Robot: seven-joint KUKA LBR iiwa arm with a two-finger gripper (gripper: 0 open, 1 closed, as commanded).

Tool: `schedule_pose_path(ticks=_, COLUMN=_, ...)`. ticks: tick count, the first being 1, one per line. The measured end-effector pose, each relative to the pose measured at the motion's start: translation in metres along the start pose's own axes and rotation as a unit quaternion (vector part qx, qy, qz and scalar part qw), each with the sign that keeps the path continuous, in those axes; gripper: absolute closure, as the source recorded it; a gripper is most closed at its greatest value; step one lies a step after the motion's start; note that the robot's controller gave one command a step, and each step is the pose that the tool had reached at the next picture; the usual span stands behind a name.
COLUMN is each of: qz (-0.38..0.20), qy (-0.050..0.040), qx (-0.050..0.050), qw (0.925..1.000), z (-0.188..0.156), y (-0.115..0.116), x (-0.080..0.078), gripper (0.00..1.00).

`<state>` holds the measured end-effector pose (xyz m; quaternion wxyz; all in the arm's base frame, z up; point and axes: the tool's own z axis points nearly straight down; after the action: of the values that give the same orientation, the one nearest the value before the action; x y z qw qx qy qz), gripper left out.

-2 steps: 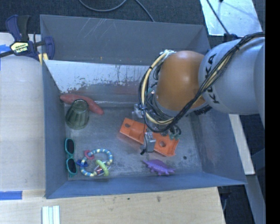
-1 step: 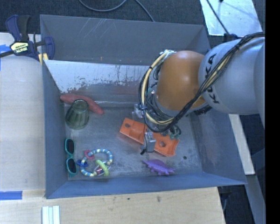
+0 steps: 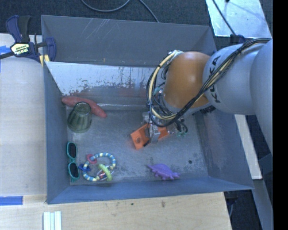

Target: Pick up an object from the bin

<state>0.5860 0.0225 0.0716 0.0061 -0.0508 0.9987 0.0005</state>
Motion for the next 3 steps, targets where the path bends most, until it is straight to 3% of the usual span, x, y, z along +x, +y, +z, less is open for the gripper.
schedule_pose_path(ticks=1, qz=0.0, qy=0.0, qx=0.0, qw=1.0, z=0.0, y=0.0, x=0.0, gripper=1.0)
schedule_pose_path(ticks=2, qz=-0.187, qy=-0.0046, qx=0.001, qw=0.9824, z=-0.127, y=-0.007, x=-0.027, gripper=1.0)
schedule_pose_path(ticks=3, qz=-0.187, qy=-0.0024, qx=0.0, qw=0.9824, z=-0.125, y=-0.007, x=-0.027, gripper=1.0)
